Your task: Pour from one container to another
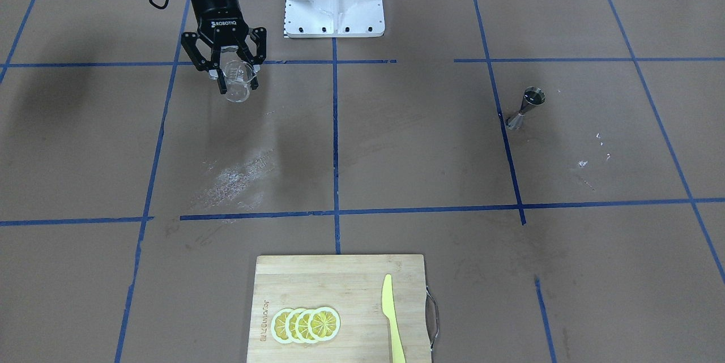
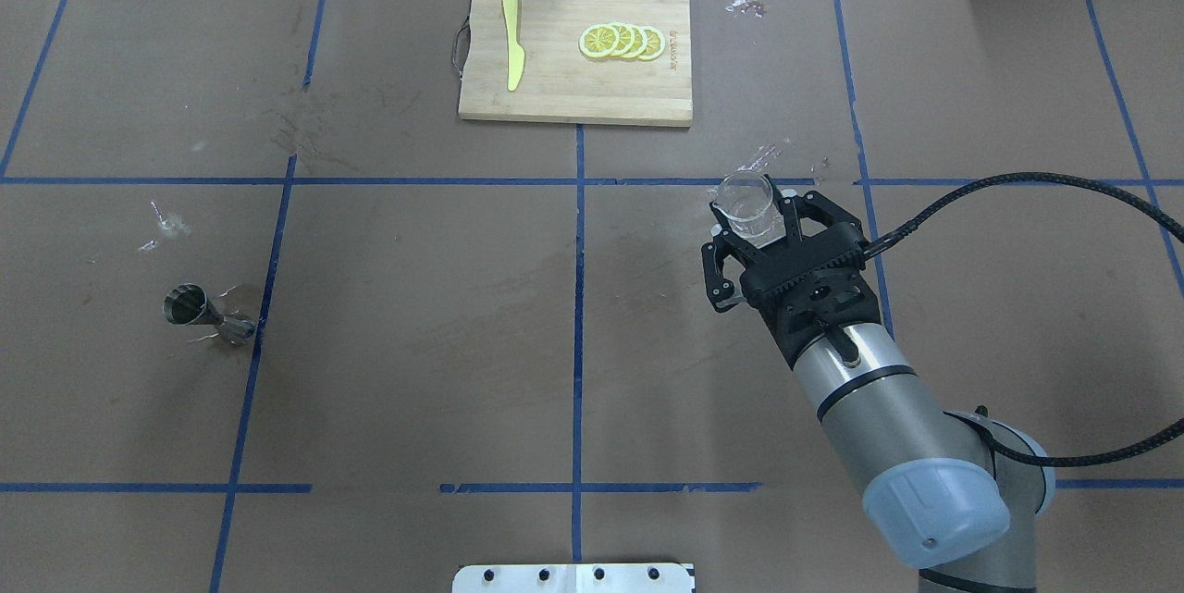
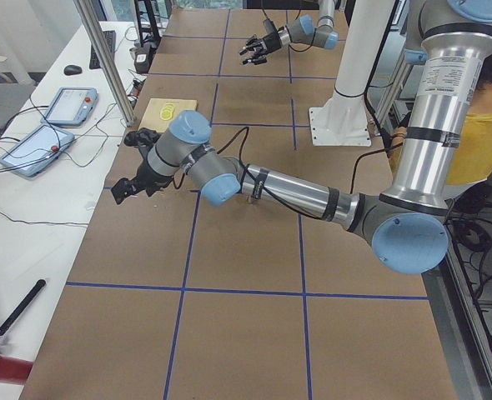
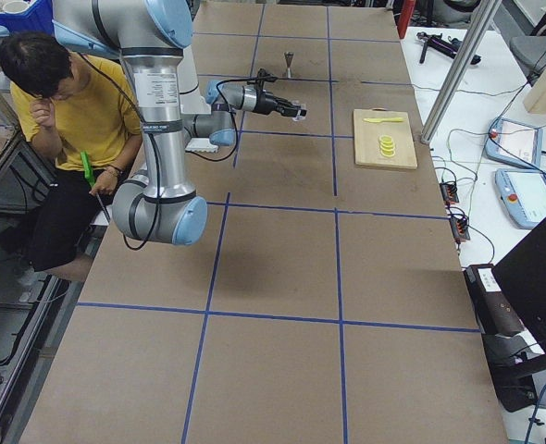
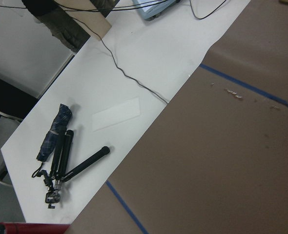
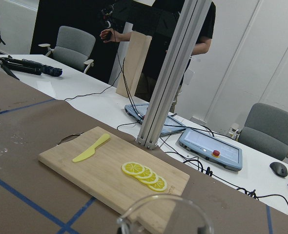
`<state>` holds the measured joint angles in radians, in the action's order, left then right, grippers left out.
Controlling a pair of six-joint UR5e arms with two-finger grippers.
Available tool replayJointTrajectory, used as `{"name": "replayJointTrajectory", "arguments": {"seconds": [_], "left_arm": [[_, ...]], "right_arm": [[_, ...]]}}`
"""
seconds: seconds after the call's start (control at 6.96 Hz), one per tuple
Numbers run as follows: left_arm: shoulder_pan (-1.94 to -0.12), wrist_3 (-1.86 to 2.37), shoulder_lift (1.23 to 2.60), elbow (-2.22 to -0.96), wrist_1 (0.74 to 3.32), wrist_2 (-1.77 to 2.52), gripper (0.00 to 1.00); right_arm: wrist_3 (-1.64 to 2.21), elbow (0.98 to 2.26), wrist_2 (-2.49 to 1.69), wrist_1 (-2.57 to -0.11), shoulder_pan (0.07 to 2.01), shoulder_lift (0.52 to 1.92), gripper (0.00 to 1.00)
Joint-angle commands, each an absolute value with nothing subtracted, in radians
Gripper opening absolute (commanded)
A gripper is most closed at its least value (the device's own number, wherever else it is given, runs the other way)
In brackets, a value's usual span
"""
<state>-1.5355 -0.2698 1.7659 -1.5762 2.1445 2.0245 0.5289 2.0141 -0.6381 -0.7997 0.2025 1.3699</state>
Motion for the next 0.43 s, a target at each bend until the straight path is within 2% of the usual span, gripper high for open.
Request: {"name": "replayJointTrajectory", "arguments": {"seconds": [0.0, 0.29], "left_arm": [[-1.616, -0.285, 1.761, -1.465, 2.047, 2.035, 1.00], [-1.666, -0.272, 1.758, -1.476, 1.660, 2.292, 1.00]], "right_arm": [[0.529, 2.016, -0.640, -0.799, 0.202, 1.370, 0.00], [0.529, 2.016, -0.640, -0.799, 0.202, 1.370, 0.00]]}}
